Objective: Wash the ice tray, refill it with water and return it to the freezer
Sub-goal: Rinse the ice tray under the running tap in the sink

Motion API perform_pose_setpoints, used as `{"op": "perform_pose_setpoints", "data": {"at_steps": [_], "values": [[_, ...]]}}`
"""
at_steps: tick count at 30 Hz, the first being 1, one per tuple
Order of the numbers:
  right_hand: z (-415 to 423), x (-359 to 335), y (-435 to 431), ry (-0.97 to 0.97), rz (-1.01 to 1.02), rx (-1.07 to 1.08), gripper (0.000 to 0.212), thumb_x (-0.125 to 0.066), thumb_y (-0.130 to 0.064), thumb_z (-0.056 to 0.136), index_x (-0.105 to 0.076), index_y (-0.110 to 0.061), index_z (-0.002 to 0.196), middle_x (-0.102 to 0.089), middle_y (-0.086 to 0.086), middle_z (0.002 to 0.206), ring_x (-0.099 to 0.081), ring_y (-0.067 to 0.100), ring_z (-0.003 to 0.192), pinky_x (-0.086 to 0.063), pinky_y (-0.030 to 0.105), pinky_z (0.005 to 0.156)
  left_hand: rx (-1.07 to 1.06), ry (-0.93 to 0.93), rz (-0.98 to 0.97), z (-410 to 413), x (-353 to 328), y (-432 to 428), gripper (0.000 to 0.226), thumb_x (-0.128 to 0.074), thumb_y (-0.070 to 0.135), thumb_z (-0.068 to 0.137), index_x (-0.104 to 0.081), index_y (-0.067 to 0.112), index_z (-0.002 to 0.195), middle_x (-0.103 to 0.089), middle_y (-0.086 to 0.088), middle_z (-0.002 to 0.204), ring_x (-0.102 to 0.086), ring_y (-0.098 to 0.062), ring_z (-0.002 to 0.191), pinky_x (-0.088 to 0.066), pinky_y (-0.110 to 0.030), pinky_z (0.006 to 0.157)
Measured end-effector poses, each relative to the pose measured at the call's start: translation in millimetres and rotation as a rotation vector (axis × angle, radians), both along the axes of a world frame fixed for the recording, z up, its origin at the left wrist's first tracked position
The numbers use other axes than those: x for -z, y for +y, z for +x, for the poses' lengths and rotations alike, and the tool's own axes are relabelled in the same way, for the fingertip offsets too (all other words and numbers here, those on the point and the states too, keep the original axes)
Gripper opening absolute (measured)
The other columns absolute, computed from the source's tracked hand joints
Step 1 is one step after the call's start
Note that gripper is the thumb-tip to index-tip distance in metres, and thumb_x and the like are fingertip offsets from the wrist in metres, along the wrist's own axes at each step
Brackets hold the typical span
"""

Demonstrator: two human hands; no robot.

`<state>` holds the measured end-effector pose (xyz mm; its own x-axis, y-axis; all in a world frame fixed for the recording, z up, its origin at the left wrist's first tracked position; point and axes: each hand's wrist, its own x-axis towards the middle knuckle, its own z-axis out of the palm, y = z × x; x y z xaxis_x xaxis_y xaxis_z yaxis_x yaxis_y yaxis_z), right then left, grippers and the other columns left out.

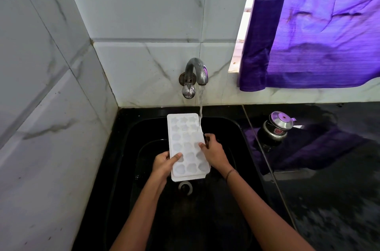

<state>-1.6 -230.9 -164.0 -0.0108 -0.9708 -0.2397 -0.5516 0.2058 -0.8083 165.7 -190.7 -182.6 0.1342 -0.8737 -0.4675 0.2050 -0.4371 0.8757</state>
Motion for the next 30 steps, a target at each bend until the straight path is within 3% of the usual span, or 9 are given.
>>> {"op": "perform_pose_setpoints", "data": {"at_steps": [2,5,8,16,24,30], "values": [[2,-4,-1,0.179,-0.129,-0.111,0.044,-0.051,-0.025,0.095,-0.036,-0.021,0.136,-0.054,0.005,0.122,-0.055,0.022,0.110,-0.049,0.035,0.085,-0.014,-0.009,0.003,0,1,-3,0.023,-0.067,0.008,0.083,-0.064,-0.001,0.104,-0.070,-0.009,0.086,-0.068,-0.021,0.073,-0.056,-0.025,0.058],[1,-8,-4,0.569,-0.310,-0.234,0.035,-0.047,-0.028,0.096,-0.044,-0.024,0.131,-0.044,0.004,0.124,-0.045,0.020,0.110,-0.048,0.027,0.073,-0.010,-0.006,-0.002,1,2,-6,0.020,-0.067,0.009,0.083,-0.065,0.001,0.101,-0.071,-0.009,0.085,-0.069,-0.021,0.073,-0.056,-0.026,0.060],[0,-9,-8,0.702,-0.343,-0.260,0.035,-0.044,-0.030,0.097,-0.048,-0.023,0.131,-0.041,0.005,0.131,-0.040,0.023,0.116,-0.049,0.031,0.082,0.001,0.006,-0.005,0,1,-8,0.018,-0.067,0.011,0.083,-0.066,0.002,0.099,-0.071,-0.010,0.088,-0.069,-0.023,0.075,-0.057,-0.027,0.062],[-1,-15,-11,0.796,-0.358,-0.282,0.039,-0.041,-0.036,0.096,-0.048,-0.022,0.132,-0.034,0.006,0.143,-0.031,0.026,0.129,-0.038,0.037,0.098,0.020,0.029,-0.019,-5,-1,-11,0.014,-0.066,0.009,0.084,-0.066,0.002,0.096,-0.072,-0.008,0.082,-0.070,-0.018,0.068,-0.057,-0.027,0.061],[0,-17,-11,0.784,-0.307,-0.336,0.038,-0.040,-0.034,0.097,-0.048,-0.023,0.133,-0.026,0.005,0.150,-0.022,0.028,0.137,-0.032,0.040,0.103,0.033,0.028,-0.020,-2,-2,-10,0.018,-0.068,0.006,0.082,-0.067,0.001,0.099,-0.072,-0.012,0.087,-0.070,-0.020,0.071,-0.058,-0.029,0.063],[-2,-17,-13,0.775,-0.273,-0.336,0.036,-0.042,-0.035,0.096,-0.049,-0.023,0.130,-0.024,0.004,0.151,-0.018,0.027,0.138,-0.030,0.041,0.105,0.034,0.030,-0.001,-3,-2,-9,0.013,-0.068,0.006,0.082,-0.067,0.002,0.095,-0.072,-0.007,0.079,-0.070,-0.018,0.065,-0.057,-0.026,0.058]]}}
